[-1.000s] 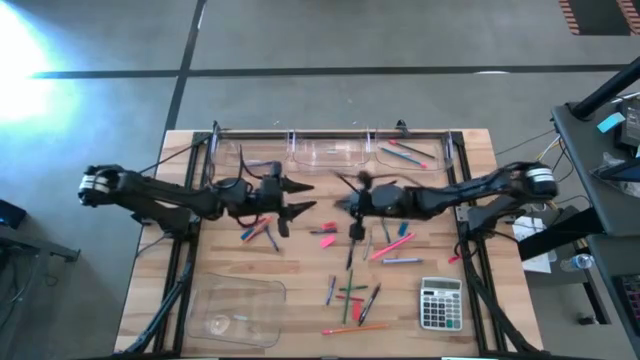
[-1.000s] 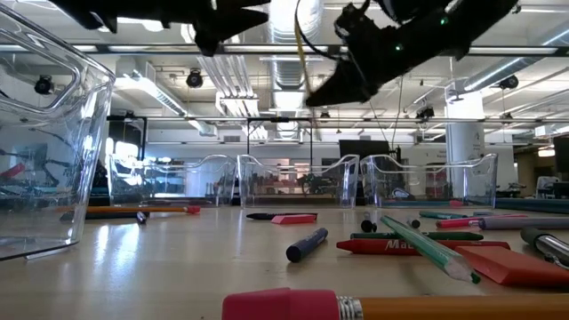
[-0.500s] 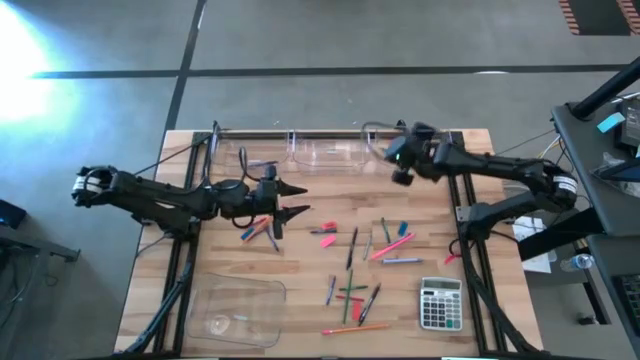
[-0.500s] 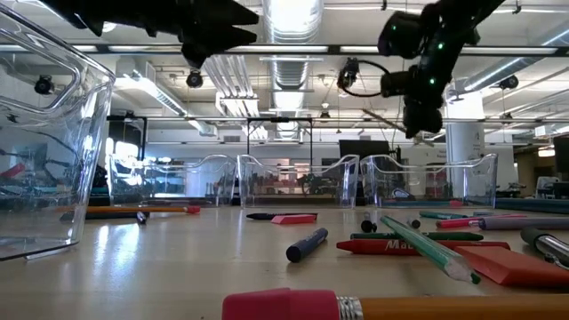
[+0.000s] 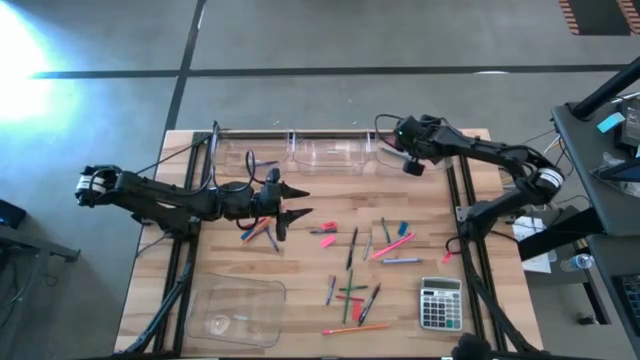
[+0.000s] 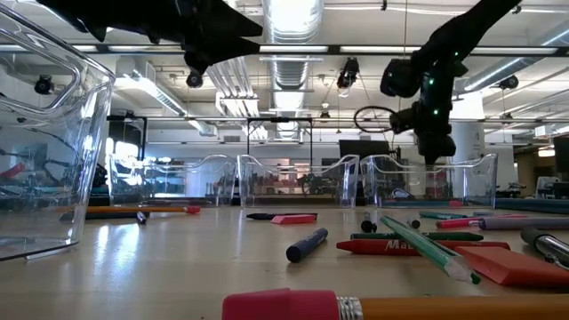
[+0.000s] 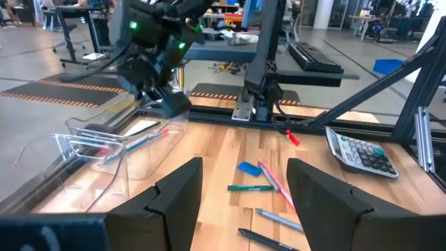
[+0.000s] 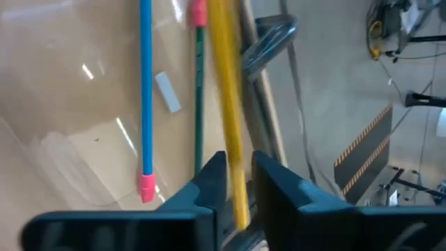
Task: Sort crayons/erasers/pens/pencils in bins
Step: Put the yellow pencil into the top right transparent bin, then put the gray crayon into the top middle transparent bin
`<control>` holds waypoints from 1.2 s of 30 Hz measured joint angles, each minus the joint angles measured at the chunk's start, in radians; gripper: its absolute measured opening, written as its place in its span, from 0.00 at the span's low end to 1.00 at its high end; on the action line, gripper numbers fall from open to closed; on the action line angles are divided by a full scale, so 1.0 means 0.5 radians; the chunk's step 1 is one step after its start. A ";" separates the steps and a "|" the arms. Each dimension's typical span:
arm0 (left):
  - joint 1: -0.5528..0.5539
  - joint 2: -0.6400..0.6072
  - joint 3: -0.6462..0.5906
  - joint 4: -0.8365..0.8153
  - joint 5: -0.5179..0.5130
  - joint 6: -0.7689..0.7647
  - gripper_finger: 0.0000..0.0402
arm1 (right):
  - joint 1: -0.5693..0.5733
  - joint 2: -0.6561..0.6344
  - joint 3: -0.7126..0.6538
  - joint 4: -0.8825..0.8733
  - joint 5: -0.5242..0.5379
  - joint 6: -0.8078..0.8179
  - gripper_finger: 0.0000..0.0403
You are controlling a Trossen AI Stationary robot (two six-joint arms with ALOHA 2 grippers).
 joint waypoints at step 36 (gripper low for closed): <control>-0.009 -0.099 0.009 -1.044 -0.002 -0.368 0.49 | 1.235 -1.048 -0.531 0.808 -1.032 1.174 0.29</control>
